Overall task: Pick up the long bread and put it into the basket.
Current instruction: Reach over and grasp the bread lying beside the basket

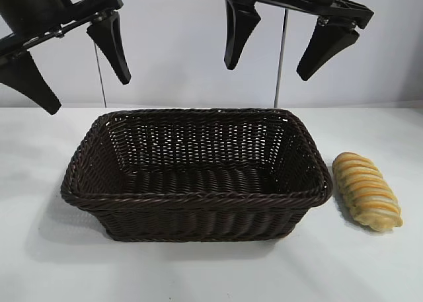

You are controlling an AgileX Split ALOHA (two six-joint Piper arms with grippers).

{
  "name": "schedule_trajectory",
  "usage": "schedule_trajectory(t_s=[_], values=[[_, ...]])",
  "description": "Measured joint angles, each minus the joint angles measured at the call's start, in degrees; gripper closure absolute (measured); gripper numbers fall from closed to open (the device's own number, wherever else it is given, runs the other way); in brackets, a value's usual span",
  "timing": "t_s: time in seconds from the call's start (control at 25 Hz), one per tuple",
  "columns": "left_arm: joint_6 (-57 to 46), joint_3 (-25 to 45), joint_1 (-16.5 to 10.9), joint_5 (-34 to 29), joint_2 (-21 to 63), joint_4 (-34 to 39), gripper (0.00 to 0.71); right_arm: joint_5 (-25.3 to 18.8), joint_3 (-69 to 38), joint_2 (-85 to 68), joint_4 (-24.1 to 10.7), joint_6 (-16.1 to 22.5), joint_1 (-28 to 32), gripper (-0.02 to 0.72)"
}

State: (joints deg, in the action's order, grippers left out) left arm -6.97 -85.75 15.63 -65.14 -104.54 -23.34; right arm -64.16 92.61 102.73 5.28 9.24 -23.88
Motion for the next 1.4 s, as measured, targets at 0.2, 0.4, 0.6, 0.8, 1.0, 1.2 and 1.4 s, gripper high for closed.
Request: schedule_trajectory(t_s=[0.2,0.4,0.6,0.8,1.0,1.2,1.4], values=[[0.0,0.0,0.0,0.19,0.0,0.0,0.041,-4.64,0.0,0.0,-6.71,1.57,3.23,0.008],[0.0,0.0,0.0,0.48,0.0,0.0,0.041,-5.76,-0.07,0.0,-8.77,0.96,9.08,0.008],[0.0,0.0,0.0,1.35,0.0,0.0,0.041,-3.16,-6.53,-0.06,-9.12,-0.52,13.41,0.008],[0.0,0.0,0.0,2.47,0.0,0.0,0.041,6.67,-17.19,0.0,-9.12,-0.44,13.99,0.008],[0.0,0.05,0.0,2.53,0.0,0.0,0.041,15.1,-24.31,0.0,-9.54,0.21,13.99,0.008],[-0.04,0.04,0.0,2.84,0.0,0.0,0.041,18.22,-25.41,0.63,-11.19,0.32,13.99,0.008],[-0.04,0.04,0.0,3.05,0.0,0.0,0.041,19.35,-25.53,3.22,-12.57,1.19,13.99,0.008]])
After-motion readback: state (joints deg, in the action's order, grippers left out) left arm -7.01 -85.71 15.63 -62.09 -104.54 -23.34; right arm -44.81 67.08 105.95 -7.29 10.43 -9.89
